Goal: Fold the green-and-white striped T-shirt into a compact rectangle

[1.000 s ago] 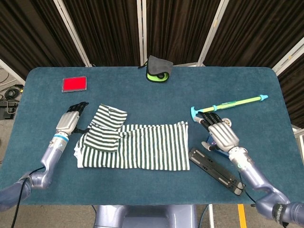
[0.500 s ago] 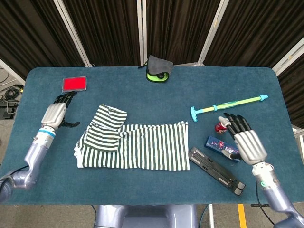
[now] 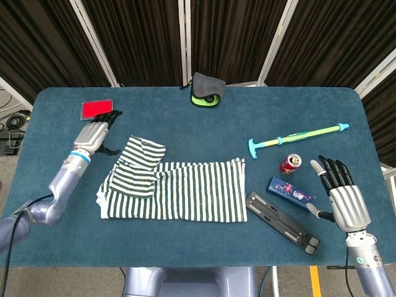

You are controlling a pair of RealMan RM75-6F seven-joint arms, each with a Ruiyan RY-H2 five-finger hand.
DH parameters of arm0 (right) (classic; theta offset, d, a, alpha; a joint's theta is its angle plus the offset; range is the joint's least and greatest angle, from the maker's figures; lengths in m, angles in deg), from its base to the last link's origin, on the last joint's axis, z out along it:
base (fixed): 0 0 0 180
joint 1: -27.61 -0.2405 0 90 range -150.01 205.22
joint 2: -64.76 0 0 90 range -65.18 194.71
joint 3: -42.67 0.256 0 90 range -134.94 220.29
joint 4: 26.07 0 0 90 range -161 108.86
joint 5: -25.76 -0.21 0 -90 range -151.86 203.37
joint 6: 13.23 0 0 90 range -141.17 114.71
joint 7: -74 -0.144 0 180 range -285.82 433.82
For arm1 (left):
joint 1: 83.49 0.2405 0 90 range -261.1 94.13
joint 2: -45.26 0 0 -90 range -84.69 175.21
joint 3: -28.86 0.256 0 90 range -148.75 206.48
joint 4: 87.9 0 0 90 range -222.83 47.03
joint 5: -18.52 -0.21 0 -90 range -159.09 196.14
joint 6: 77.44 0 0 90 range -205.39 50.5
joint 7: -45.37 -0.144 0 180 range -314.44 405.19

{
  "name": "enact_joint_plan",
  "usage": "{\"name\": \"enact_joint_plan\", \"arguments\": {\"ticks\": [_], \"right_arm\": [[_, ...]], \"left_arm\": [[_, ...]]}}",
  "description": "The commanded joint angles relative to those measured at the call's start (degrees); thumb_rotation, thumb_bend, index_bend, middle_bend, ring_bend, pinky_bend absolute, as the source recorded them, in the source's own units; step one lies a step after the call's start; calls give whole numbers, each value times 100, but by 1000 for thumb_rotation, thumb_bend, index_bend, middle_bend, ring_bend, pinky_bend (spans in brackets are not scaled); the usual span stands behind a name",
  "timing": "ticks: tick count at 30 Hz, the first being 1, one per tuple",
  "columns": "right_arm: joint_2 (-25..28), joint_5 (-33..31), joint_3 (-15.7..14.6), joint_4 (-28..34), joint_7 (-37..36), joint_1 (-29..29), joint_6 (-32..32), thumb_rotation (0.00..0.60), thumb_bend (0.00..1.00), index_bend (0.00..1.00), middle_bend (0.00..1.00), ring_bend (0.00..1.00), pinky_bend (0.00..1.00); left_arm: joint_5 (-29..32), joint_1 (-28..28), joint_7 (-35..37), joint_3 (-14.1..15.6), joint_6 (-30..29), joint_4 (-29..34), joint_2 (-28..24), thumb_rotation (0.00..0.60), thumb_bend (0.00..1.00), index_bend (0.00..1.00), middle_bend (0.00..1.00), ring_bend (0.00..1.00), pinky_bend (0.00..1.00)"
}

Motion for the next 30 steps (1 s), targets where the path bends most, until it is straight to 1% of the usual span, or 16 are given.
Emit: {"name": "enact_joint_plan", "arguments": {"ticks": [1,3,5,8,11,16,21,30], "right_arm": [[-40,-61,45,-184,-48,36,43,600,0,83,0,0,0],[-56,-143,87,-264,-108,51,87,600,0,82,0,0,0],[-63,-176,108,-309,-153,58,121,600,0,83,0,0,0],[-78,-216,155,-383,-160,58,173,600,0,85,0,0,0],[-89,-253,208,-423,-167,60,205,600,0,90,0,0,0],[-88,-285,257,-462,-188,73,245,600,0,96,0,0,0],[-94,-279,275,-477,-194,84,279,600,0,101,0,0,0],[-81,-241,306,-464,-225,105,300,600,0,101,0,0,0]], "left_arm": [[192,-270,-198,-17,245,-403,329,600,224,0,0,0,0],[306,-428,-210,-41,424,-706,567,600,225,0,0,0,0],[300,-513,-212,-34,483,-860,702,600,225,0,0,0,0],[197,-650,-172,-2,559,-1062,909,600,224,0,0,0,0],[9,-753,-34,25,570,-1135,1073,600,224,0,0,0,0],[-459,-855,282,93,407,-955,1198,600,224,0,0,0,0],[-882,-924,559,149,154,-583,1216,600,225,0,0,0,0],[-1188,-1005,757,276,-9,-77,1234,600,224,0,0,0,0]]}}
